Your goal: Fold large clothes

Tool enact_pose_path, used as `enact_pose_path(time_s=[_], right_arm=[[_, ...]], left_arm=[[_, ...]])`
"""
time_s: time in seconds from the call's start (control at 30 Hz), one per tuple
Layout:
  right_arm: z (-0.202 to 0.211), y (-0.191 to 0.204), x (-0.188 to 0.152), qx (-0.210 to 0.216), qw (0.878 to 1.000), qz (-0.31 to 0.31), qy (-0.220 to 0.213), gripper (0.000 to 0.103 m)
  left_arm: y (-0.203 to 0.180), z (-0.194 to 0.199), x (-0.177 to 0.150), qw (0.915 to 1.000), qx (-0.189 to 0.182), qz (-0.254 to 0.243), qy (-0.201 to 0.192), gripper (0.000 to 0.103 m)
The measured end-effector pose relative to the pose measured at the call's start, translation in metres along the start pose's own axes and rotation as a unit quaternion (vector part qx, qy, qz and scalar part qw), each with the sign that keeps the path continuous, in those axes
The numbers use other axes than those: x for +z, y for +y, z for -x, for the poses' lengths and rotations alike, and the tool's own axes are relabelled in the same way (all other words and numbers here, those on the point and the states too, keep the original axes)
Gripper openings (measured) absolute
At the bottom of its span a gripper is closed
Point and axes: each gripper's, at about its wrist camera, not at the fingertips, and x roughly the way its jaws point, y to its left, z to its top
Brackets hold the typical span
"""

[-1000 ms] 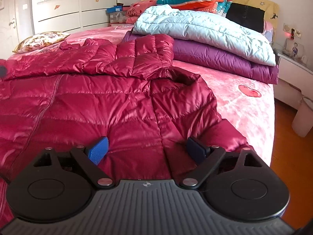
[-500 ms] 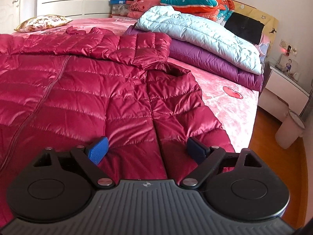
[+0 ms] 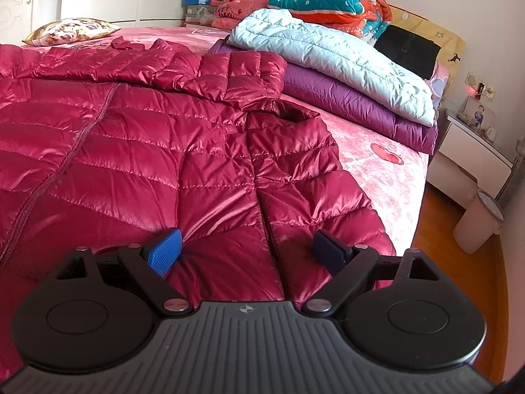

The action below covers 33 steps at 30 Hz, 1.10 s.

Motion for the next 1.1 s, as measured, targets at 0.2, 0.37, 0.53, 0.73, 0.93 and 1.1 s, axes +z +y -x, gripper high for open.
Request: enact_pose_path(time_s=[0.2,0.37,0.53,0.73,0.93,1.1], right_arm=[[0.0,0.004,0.0,-0.011,1.0,0.007,0.002,0.103],[0.0,0.007,-0.001,-0.019,1.0,0.014,0.002,0.103],[0.0,0.007,-0.002,-0.019,1.0,0.015,0.002,0.103],[-0.001,0.006,-0.002,-0.018,1.0,0.012,0.0,0.103],[-0.001,0.002,-0.002,-0.012,1.0,0.009,0.001,0.103],[-0.001,0.003,0.004,-0.012,1.0,0.014,0.008,0.103]], left_arm=[[-0.004,-0.031,0.0,0.998,-0.024,-0.051,0.027,0.1],[-0.011,-0.058,-0.003,0.9932,-0.001,-0.11,0.038,0.1],[-0.018,-0.088,-0.005,0.9858,0.031,-0.15,0.069,0.077],[-0.02,-0.103,-0.004,0.9831,0.032,-0.142,0.111,0.026],[-0.015,-0.076,0.025,0.9878,-0.077,-0.051,0.126,0.011],[-0.039,-0.033,0.063,0.978,-0.178,-0.036,0.103,0.01]])
